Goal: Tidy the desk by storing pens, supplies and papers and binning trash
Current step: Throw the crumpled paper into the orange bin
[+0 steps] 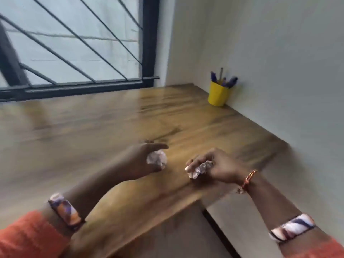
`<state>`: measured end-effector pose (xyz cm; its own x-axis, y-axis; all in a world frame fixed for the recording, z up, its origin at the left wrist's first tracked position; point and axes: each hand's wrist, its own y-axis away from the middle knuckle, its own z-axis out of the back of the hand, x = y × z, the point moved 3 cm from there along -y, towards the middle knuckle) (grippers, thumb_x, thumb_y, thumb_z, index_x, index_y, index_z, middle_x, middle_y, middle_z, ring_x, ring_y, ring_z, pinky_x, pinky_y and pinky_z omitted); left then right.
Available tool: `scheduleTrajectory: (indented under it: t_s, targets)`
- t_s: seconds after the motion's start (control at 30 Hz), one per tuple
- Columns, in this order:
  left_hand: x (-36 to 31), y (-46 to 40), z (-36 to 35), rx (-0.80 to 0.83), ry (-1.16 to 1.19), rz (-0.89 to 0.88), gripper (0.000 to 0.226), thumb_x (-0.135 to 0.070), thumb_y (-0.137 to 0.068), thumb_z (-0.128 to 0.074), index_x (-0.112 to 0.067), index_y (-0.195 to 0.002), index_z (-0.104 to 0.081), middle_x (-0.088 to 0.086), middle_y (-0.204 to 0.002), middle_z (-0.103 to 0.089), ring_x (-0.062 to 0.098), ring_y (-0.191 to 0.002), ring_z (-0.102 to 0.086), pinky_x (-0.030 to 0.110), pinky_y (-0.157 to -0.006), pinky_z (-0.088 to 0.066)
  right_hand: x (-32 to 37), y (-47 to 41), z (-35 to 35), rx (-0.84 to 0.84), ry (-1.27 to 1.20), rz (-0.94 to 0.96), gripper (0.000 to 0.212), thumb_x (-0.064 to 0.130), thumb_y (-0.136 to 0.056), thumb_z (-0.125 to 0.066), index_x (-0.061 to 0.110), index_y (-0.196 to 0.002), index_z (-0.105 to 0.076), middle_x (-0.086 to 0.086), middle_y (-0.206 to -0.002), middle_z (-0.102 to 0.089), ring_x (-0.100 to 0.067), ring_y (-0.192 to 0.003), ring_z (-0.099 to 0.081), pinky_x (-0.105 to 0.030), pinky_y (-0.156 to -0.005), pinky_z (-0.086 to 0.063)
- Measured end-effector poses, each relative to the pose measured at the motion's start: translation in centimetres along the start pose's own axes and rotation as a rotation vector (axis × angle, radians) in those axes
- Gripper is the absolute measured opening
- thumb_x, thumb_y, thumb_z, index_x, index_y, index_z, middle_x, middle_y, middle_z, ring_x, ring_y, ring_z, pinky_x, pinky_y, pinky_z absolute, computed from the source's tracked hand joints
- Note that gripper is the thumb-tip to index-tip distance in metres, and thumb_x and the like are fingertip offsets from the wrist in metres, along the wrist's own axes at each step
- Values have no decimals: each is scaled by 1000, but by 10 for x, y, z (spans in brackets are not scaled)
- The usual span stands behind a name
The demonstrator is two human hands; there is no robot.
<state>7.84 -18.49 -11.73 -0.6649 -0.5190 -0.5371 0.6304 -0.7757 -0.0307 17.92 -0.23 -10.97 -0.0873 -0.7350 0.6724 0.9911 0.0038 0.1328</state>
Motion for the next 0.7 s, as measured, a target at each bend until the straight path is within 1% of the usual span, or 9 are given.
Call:
scheduleTrajectory:
  t_s: [0.07, 0.13, 0.23, 0.37, 0.4, 0.47, 0.57, 0.63, 0.7]
  targets:
    - [-58, -9, -27, 74, 32, -166, 55, -41, -67, -65, -29, -121, -60, 0, -115, -61, 16, -103, -58, 27, -87, -47, -28, 62, 17, -155, -4, -89, 40, -3, -75, -61, 24, -102, -71, 13, -101, -70, 7, -96, -62, -9, -83, -45]
    - [-116, -12, -60, 146, 45, -328, 51, -35, -68, -64, -28, -118, -62, 0, -112, -62, 16, -100, -59, 30, -87, -49, -59, 129, 29, -350, -15, -211, 51, 2, -70, -68, 24, -116, -63, 11, -111, -67, -2, -102, -62, -15, -86, -46]
    - [-196, -8, -121, 222, 62, -515, 47, -27, -74, -70, -32, -120, -60, -1, -122, -53, 15, -104, -55, 28, -94, -45, -100, 235, 30, -596, -34, -454, 54, 4, -69, -74, 19, -118, -57, 8, -110, -63, -12, -101, -63, -22, -83, -46]
    - [-273, 8, -209, 352, 85, -574, 51, -24, -77, -70, -31, -125, -56, -4, -122, -49, 15, -102, -53, 28, -91, -45, -142, 348, 12, -782, -12, -727, 48, 15, -69, -76, 20, -112, -56, 0, -113, -65, -23, -96, -65, -38, -82, -53]
    - [-287, 12, -232, 385, 70, -576, 52, -24, -77, -71, -30, -126, -55, -3, -122, -50, 16, -105, -54, 28, -90, -46, -153, 368, 6, -796, 2, -780, 47, 19, -68, -76, 21, -111, -56, -1, -114, -65, -25, -96, -65, -41, -82, -54]
    - [-310, 16, -278, 456, 29, -580, 54, -25, -76, -70, -27, -127, -53, -2, -126, -52, 17, -111, -54, 29, -92, -45, -178, 397, -8, -761, 19, -894, 49, 24, -69, -75, 24, -113, -55, -2, -115, -65, -28, -100, -63, -40, -83, -52]
    - [-338, 20, -344, 615, -22, -585, 64, -24, -77, -71, -19, -135, -45, 5, -135, -46, 21, -121, -49, 25, -97, -37, -221, 424, -30, -620, -11, -1056, 60, 27, -71, -73, 25, -126, -48, -4, -126, -58, -29, -112, -56, -35, -89, -46]
    - [-349, 25, -380, 719, -97, -601, 70, -25, -78, -70, -15, -139, -38, 8, -141, -40, 22, -127, -43, 26, -102, -34, -243, 443, -45, -536, -43, -1114, 70, 26, -73, -72, 24, -135, -40, -6, -137, -49, -29, -123, -48, -37, -96, -42]
    - [-355, 30, -403, 776, -155, -605, 67, -27, -82, -67, -13, -140, -38, 9, -142, -41, 23, -130, -41, 27, -104, -32, -256, 467, -56, -548, -89, -1161, 71, 26, -75, -71, 23, -138, -37, -5, -139, -46, -29, -126, -44, -39, -99, -41]
